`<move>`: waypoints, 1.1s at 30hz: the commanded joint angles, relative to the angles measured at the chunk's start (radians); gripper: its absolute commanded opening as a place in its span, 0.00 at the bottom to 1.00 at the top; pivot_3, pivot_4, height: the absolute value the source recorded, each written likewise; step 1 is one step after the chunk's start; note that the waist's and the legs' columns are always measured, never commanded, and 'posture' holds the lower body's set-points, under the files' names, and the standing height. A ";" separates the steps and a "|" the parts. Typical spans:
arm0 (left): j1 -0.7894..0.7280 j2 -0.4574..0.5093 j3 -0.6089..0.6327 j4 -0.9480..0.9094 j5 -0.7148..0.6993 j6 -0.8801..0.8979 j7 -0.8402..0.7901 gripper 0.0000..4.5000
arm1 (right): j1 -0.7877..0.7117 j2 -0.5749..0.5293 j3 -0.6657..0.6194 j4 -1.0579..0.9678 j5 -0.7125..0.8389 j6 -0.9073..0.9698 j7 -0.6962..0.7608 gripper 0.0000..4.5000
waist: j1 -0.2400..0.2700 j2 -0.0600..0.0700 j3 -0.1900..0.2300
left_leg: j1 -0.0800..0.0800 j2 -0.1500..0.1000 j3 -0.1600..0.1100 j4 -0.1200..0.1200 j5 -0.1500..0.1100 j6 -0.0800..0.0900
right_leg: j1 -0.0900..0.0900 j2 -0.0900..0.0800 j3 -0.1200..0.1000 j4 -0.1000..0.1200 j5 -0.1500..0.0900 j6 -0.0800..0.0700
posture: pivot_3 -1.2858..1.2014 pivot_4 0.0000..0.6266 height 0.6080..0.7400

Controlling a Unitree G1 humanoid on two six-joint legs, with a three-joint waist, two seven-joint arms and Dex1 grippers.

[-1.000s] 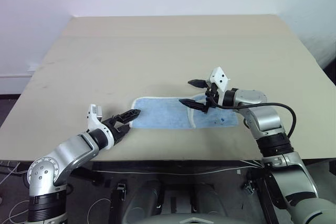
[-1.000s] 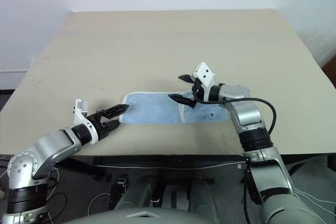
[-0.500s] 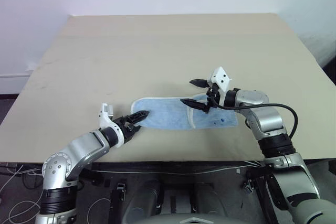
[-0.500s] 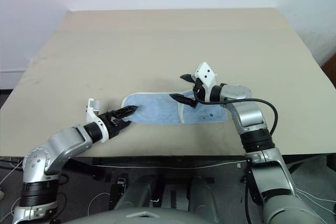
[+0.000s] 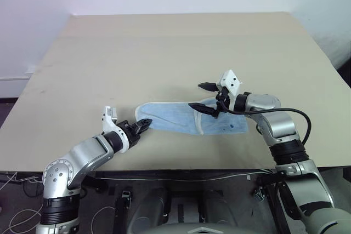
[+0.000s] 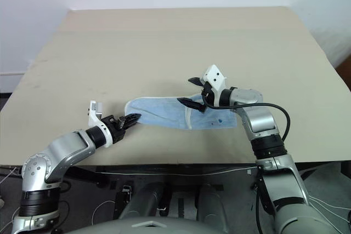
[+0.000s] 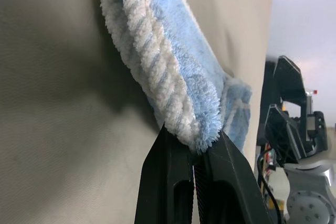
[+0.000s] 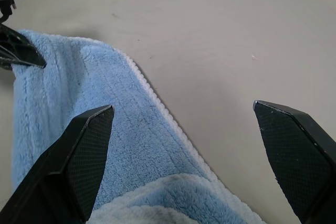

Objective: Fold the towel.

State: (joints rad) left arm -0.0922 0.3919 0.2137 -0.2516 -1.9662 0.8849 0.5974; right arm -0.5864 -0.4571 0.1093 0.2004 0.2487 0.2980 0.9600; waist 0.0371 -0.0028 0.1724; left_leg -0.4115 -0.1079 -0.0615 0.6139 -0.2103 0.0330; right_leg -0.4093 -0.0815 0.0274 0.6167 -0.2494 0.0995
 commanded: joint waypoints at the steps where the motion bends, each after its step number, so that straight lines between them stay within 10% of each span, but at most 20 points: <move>1: -0.012 0.063 0.003 -0.050 -0.006 0.009 -0.019 0.01 | -0.021 -0.006 -0.019 -0.022 0.010 -0.011 0.005 1.00 | 0.000 0.000 0.000 | 0.000 0.000 0.000 0.000 0.000 0.000 | 0.000 0.000 0.000 0.000 0.000 0.000 | 0.52 0.24 1.00; 18: -0.451 0.294 -0.212 0.109 0.176 0.260 -0.474 0.01 | -0.005 -0.112 -0.138 -0.068 0.073 0.066 0.009 1.00 | 0.000 -0.002 0.002 | -0.006 0.000 0.000 -0.001 0.000 -0.001 | -0.004 0.001 0.000 0.000 0.001 0.001 | 0.52 0.24 1.00; 33: -0.914 -0.017 -0.504 0.488 0.823 0.312 -1.080 0.01 | 0.154 -0.272 -0.377 -0.173 0.120 0.146 -0.110 1.00 | 0.000 -0.004 0.004 | -0.017 0.000 0.000 0.000 0.006 -0.006 | -0.015 0.001 0.000 0.003 0.003 0.004 | 0.52 0.24 1.00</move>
State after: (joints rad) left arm -0.9646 0.4040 -0.2656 0.2096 -1.2142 1.2228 -0.4116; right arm -0.4455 -0.6973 -0.2028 0.0755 0.3533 0.4412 0.8687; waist 0.0369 -0.0068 0.1760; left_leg -0.4285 -0.1077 -0.0615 0.6131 -0.2038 0.0270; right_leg -0.4246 -0.0805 0.0266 0.6199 -0.2468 0.1038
